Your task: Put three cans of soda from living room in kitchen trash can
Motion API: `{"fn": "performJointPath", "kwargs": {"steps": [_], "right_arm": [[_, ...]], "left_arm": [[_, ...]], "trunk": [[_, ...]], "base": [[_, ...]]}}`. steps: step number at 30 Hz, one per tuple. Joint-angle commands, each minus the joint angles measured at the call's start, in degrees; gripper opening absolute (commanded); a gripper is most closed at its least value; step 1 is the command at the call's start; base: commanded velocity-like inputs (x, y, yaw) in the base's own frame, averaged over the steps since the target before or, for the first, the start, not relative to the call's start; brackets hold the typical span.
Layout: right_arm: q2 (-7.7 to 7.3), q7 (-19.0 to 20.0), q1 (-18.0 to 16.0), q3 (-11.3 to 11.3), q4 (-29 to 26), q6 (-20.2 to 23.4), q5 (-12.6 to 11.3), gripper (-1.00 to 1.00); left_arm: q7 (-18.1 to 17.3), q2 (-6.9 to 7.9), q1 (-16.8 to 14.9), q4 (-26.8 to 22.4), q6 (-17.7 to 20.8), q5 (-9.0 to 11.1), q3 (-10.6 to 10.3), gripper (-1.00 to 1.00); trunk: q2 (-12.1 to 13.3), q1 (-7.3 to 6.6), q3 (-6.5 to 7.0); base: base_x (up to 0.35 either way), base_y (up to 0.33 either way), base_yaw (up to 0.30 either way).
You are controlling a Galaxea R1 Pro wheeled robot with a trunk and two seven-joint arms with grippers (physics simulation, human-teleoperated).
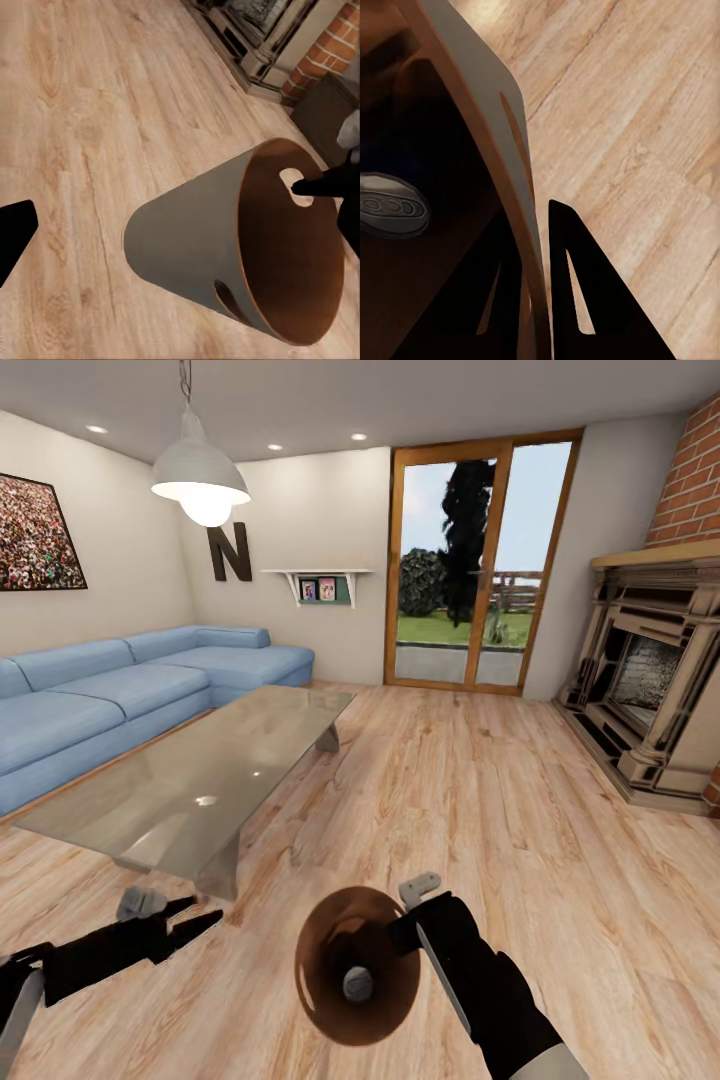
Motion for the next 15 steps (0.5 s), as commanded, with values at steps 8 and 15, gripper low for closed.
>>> {"fn": "performJointPath", "kwargs": {"steps": [8, 15], "right_arm": [[-0.24, 0.3, -0.05, -3.36, 0.02, 0.01, -0.58, -1.0], [-3.16, 0.79, 0.0, -4.31, -0.54, 0.01, -0.77, -1.0]], "left_arm": [[-2.28, -0.36, 0.46, 1.38, -3.81, -0.57, 6.54, 1.0], [10.87, -0.42, 0.54, 11.9, -14.53, -0.9, 6.77, 1.0]], "trunk": [[0.0, 0.0, 0.01], [0.0, 0.0, 0.01]], "base": [[0.0, 0.0, 0.0], [0.0, 0.0, 0.0]]}}
